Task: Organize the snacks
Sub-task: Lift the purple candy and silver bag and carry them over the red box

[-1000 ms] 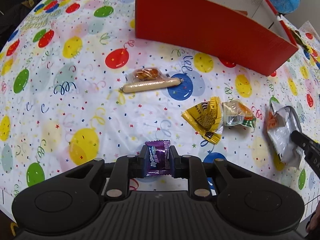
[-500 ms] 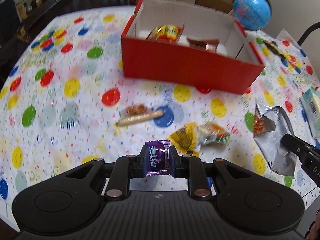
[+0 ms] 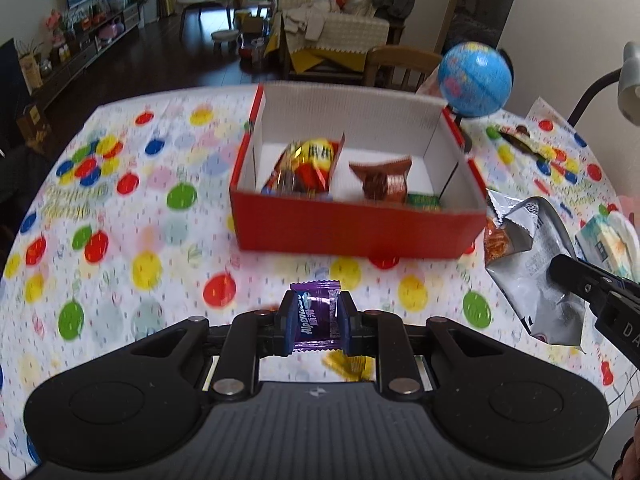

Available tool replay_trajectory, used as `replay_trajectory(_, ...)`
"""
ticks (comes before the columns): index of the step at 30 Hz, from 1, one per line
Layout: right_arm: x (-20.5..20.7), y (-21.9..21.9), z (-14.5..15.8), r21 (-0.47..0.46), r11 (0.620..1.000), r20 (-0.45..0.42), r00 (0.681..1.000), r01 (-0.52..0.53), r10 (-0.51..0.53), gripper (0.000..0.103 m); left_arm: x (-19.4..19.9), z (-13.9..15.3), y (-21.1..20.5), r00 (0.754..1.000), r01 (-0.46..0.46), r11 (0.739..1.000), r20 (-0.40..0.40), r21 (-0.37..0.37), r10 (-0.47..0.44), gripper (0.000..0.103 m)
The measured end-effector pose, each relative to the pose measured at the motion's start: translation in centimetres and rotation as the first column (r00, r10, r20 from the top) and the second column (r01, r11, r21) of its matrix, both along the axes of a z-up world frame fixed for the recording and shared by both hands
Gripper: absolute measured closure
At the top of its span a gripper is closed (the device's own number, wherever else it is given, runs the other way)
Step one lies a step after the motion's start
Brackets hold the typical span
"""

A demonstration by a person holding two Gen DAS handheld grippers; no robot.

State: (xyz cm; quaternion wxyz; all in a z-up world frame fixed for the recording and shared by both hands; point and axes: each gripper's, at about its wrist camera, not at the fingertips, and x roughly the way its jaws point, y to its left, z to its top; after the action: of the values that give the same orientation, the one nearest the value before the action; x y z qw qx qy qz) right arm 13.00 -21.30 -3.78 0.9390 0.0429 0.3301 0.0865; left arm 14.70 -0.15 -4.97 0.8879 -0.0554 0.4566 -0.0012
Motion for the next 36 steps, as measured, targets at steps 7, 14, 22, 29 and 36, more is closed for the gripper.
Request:
replay_trajectory(7, 3.2, 1.0, 1.4, -0.012, 1.000, 0.032, 0.999, 0.013, -0.012, 0.093, 3.1, 1.8, 0.1, 0.999, 0.018, 1.000, 0.047, 0.018, -0.019, 0.082)
replay_trajectory(14, 7.0, 1.8, 1.5, -0.023, 0.999, 0.030, 0.999, 0.038, -0.037, 0.093, 7.1, 2.4, 0.6, 0.998, 0.034, 0.999, 0.056, 0.042, -0.037, 0.082)
replay_trajectory(22, 11.7, 2.9, 0.5, -0.042, 0.996, 0.018, 0.997, 0.076, -0.075, 0.093, 12.3, 1.8, 1.7, 0.998, 0.049, 0.997, 0.042, 0.054, -0.052, 0.082)
replay_trajectory(29, 15.2, 4.2, -1.3, -0.071, 0.993, -0.007, 0.995, 0.097, -0.098, 0.093, 16.3, -0.4, 2.3, 0.997, 0.080, 0.995, -0.003, 0.054, -0.080, 0.082)
replay_trajectory(36, 17.8, 5.1, -3.6, -0.116, 0.985, -0.045, 0.990, 0.127, -0.133, 0.092, 19.1, -2.9, 2.2, 0.994, 0.107, 0.990, -0.040, 0.087, -0.104, 0.082)
